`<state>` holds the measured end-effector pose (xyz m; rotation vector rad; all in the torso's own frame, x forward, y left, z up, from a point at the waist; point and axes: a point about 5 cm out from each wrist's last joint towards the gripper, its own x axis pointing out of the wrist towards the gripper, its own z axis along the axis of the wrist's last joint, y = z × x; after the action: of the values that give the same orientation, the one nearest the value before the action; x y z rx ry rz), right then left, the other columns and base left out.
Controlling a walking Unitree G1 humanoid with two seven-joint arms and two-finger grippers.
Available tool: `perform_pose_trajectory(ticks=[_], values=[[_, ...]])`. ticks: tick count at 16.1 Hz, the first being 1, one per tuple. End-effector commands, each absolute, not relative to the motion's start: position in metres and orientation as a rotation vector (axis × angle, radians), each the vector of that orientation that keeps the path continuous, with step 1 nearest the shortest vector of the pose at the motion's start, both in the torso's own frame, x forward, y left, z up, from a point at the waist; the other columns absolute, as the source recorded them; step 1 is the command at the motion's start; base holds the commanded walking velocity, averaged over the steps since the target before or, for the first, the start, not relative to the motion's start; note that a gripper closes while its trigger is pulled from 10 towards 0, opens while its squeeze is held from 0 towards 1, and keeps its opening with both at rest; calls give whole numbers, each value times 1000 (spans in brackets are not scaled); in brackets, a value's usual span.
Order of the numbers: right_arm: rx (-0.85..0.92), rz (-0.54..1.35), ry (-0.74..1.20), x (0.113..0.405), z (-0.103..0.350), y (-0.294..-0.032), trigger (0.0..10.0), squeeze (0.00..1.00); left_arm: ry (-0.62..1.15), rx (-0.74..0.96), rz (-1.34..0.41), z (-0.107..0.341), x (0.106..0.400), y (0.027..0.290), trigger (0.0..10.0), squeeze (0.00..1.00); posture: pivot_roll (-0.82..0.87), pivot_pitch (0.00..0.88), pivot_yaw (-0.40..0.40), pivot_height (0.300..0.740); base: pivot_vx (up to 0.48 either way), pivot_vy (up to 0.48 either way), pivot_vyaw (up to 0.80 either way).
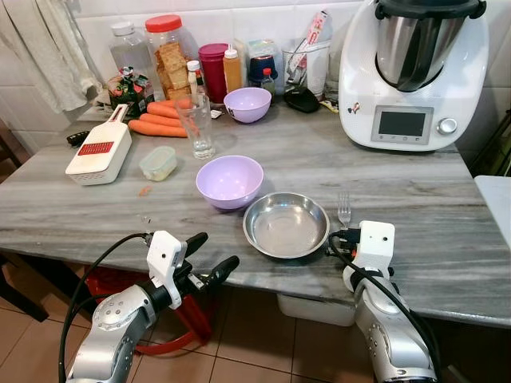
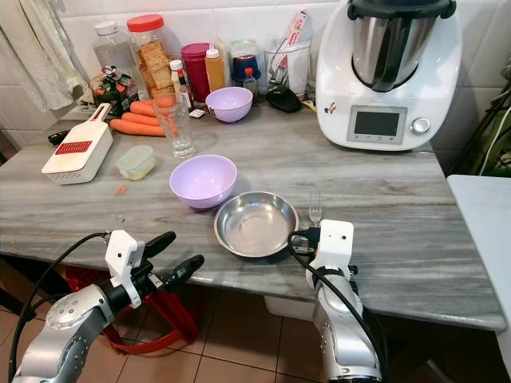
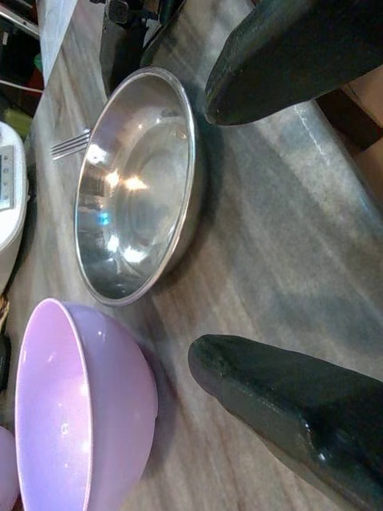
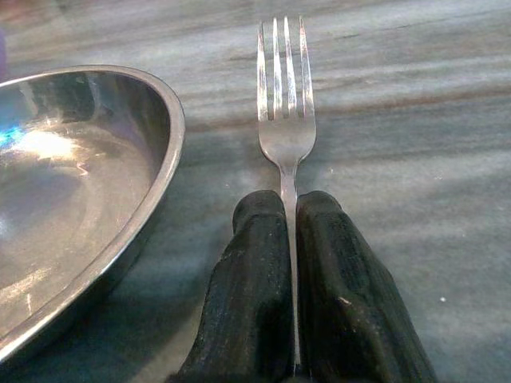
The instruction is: Setting the table
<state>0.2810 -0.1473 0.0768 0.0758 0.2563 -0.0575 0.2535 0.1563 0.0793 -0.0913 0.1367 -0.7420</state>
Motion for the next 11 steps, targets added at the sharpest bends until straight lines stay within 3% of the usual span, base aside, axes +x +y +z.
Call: perform_pose_trajectory(ticks=[1,4,5,6,11], values=[[95,-77,318,279,67,-147,10000,0,135,-70,-746,82,254,158,10000,0,-67,0,91,740,0,0,0],[127,-89,334,277,65,-147,10000,0,138,-72,-758,83,253,156,10000,0,-70,0,92,740,0,0,0],[149,-86,338,275,63,-145,10000,898,139,-73,-762,83,253,155,10000,0,-70,0,91,740,0,0,0],[154,-83,338,274,63,-144,10000,1000,140,-74,-763,83,253,155,10000,0,-70,0,91,740,0,0,0],[150,-102,329,276,67,-146,10000,1000,146,-84,-785,81,253,154,10000,0,-67,0,88,740,0,0,0]])
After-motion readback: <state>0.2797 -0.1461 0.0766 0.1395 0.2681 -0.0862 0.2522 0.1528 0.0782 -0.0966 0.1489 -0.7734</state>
